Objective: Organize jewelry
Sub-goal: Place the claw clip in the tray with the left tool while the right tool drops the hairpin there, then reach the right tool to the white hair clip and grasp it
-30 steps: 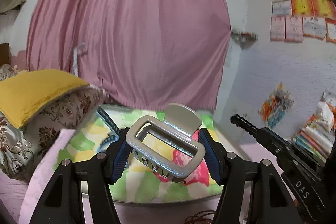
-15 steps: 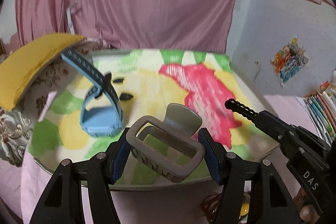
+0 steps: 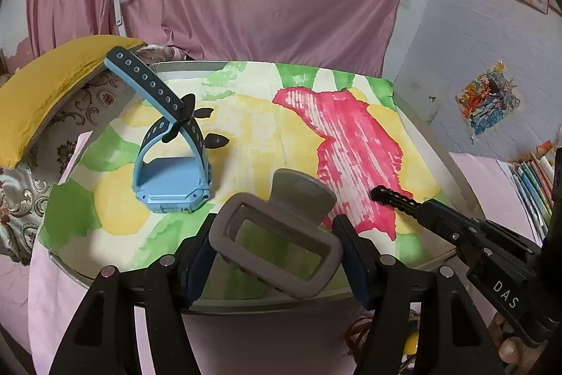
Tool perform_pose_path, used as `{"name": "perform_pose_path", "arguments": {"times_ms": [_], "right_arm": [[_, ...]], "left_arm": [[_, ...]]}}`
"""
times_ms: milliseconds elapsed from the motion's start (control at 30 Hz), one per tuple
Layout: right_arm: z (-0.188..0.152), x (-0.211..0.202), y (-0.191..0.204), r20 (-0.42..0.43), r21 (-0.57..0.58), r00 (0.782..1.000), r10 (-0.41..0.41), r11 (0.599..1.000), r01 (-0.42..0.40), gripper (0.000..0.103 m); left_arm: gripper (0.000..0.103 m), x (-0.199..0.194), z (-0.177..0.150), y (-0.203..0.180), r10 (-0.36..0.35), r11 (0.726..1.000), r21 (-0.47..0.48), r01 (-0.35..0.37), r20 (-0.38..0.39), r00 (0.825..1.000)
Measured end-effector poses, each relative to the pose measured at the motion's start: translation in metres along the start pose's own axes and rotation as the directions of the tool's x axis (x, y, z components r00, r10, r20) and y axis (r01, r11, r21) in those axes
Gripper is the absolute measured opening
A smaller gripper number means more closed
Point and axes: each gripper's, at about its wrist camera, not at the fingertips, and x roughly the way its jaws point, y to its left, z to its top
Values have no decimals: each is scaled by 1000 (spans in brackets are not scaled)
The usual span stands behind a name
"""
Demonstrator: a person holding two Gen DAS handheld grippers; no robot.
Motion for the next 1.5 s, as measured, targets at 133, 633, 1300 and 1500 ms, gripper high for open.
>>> {"name": "perform_pose_path", "arguments": {"times_ms": [133,633,1300,1500], "right_arm": [[-5,-14,0,46,-9,999,-14,1000,14,34],[-35,-100,-8,310,-26,947,-88,995,101,80],[-64,-139,-18,338,-60,936,-97,990,124,100],[-69,-130,-26,236,-84,964,-123,986,146,100]], "left_arm": [[73,-8,-3,0,-32,999,-10,32,30,999],[98,-72,-36,5,-34,999,-28,43,259,965],[102,-121,-81,-6,-25,999,38,12,370,929],[102,-119,-88,-9,-36,998,53,20,312,949]]}}
